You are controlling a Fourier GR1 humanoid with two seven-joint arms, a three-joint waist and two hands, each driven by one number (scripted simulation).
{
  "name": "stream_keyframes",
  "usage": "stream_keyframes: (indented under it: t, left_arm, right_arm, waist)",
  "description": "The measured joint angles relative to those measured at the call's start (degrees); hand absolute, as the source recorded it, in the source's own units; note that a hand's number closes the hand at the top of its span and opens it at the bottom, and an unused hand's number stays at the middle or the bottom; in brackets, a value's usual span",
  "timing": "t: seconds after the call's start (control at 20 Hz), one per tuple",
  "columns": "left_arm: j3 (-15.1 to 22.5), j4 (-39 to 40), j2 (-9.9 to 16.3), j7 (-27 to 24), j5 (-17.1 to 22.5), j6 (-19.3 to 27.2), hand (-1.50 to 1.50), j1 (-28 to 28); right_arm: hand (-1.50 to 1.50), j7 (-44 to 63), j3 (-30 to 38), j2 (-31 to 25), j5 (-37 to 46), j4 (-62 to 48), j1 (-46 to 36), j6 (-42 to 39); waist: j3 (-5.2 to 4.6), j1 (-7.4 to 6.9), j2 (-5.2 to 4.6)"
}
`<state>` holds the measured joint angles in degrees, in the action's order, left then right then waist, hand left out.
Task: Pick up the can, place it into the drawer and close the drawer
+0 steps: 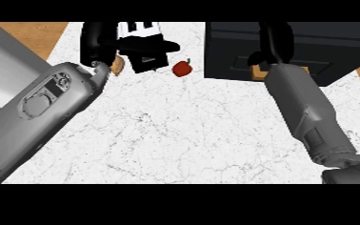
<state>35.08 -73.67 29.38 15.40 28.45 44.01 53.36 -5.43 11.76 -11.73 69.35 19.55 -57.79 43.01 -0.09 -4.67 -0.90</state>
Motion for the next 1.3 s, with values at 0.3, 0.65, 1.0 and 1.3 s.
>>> stream_keyframes:
  t: [0.3,0.65,1.0,1.3]
  left_arm:
    - [0.16,-2.92,0.34,-0.08,-1.42,0.58,-1.5,-2.63]
    - [-1.08,-4.39,1.38,-0.94,-1.63,-0.74,-1.5,-5.4]
    - [-1.42,-6.07,1.51,-2.17,-2.17,-0.48,-1.5,-8.9]
    - [-2.38,-6.94,2.45,-2.42,-2.52,-0.76,-1.5,-10.85]
  right_arm:
    - [-1.5,-0.33,1.09,-0.68,-0.17,-4.22,-3.16,-0.17]
    - [-1.5,-7.19,4.5,-0.28,-4.19,-5.32,-4.66,-1.75]
    - [-1.5,-15.63,11.8,1.12,-13.13,-3.99,-5.91,-6.36]
    - [-1.5,-20.84,18.94,3.3,-22.2,-2.92,-7.98,-12.64]
  waist:
    - [0.09,0.04,-0.36]
    - [0.16,0.72,-0.57]
    - [0.41,1.12,-0.68]
    - [0.5,1.73,-0.56]
